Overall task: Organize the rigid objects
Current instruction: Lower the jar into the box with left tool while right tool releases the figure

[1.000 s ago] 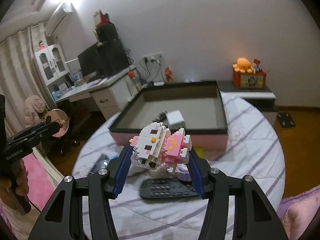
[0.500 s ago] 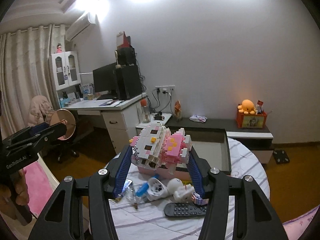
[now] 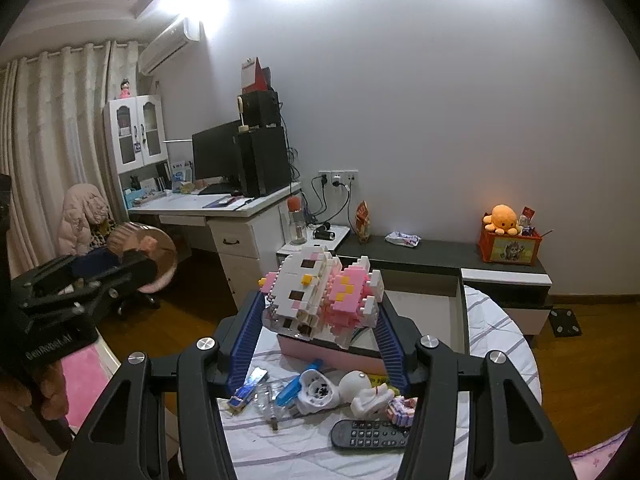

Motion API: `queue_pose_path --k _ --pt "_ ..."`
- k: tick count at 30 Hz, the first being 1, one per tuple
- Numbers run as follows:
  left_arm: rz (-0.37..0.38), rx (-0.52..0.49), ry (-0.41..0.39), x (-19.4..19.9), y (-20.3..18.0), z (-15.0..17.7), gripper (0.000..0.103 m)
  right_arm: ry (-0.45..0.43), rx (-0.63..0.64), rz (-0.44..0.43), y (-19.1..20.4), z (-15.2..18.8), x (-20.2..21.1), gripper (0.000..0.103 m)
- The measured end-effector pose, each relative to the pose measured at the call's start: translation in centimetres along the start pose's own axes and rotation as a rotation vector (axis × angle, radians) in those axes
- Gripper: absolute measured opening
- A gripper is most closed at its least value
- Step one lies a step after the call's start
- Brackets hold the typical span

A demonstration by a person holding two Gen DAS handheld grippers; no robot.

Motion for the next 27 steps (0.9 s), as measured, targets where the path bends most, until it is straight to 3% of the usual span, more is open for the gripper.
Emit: queue_pose_path --k 8,17,23,27 --pt "0.111 -0.018 0.150 -10.5 -1.7 0.4 0.055 0.088 -0.033 0.037 -4.2 0.2 -6.0 0.056" --pt "0.078 -0.017 0.357 -22.1 -2.4 3.0 0.055 0.256 -0.071 0.122 -9.5 2.3 -14.3 0.056" --pt "0.097 -0.024 0.450 -26.1 -2.7 5.1 0.055 0.381 -0.086 0.158 -11.9 5.2 -18.7 0.056" --pt "0.083 -0.026 0.490 -27.2 -2.9 6.2 0.055 0.407 -0.079 0.174 -12.1 5.9 -19.2 0.056"
Point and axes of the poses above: each gripper's, at about its wrist camera, not at the fingertips, and x roughly against the way its jaws point, y to its left, z to its underside, the point moved 1 cm from there along -x, roughly the way its jaws point, and after that the axes turned 2 degrees about -x, right-handed, at the moved point
